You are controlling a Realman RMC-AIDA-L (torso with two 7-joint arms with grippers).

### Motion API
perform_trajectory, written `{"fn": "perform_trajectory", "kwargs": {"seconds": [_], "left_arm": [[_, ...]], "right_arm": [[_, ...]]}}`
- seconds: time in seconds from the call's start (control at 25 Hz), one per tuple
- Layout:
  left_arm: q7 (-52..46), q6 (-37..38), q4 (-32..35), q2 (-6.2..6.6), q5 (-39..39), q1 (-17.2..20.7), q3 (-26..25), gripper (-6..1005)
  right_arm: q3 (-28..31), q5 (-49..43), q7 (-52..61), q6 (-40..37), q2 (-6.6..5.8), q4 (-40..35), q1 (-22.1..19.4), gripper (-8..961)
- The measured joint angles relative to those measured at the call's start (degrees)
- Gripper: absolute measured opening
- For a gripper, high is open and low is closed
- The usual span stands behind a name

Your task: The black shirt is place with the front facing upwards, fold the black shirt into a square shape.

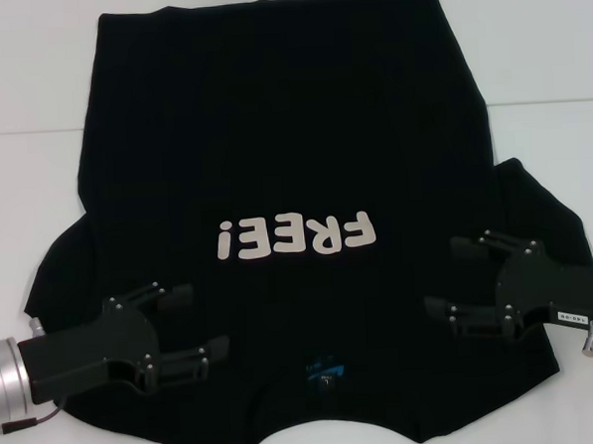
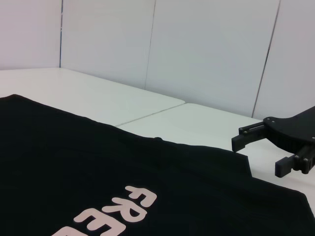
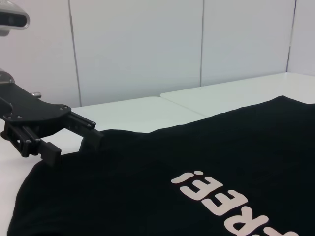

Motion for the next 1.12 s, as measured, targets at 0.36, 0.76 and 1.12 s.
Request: {"fn": "perform_trajectory", "kwargs": {"seconds": [0.36, 0.76, 1.12], "left_arm": [[0.0, -0.3, 0.0, -0.08, 0.0, 0.0, 0.0, 874], [-18.0, 0.1, -0.1, 1.75, -0.9, -1.6, -8.7, 875], [-49.5, -5.0, -4.1, 11.13, 2.1, -3.8, -13.0, 875]], "right_arm": [[0.0, 0.0, 0.0, 0.0, 0.00, -0.2, 0.3, 927], [0.1, 0.3, 0.1, 0.3, 0.07, 0.1, 0.4, 928], [-0.2, 0.3, 0.2, 0.2, 0.13, 0.1, 0.7, 928]]}}
